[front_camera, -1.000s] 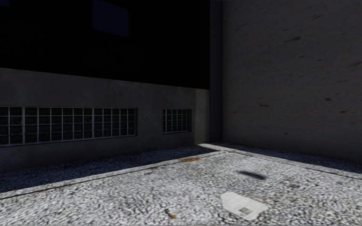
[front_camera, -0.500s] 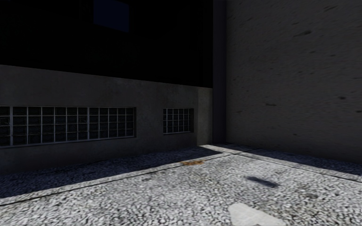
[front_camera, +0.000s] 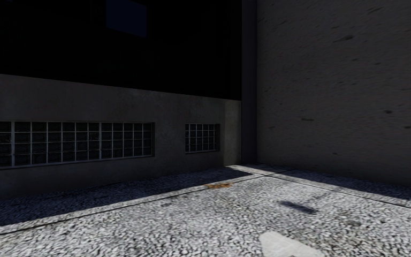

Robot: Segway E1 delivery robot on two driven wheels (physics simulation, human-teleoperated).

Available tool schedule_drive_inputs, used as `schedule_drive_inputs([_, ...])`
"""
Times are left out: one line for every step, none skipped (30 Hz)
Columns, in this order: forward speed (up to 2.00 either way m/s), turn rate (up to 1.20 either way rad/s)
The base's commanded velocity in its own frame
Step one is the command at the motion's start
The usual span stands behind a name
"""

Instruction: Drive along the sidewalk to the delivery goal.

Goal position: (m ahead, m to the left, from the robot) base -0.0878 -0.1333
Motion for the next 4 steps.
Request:
schedule_drive_inputs([0.00,0.00])
schedule_drive_inputs([0.00,0.00])
schedule_drive_inputs([0.00,0.00])
schedule_drive_inputs([0.00,0.00])
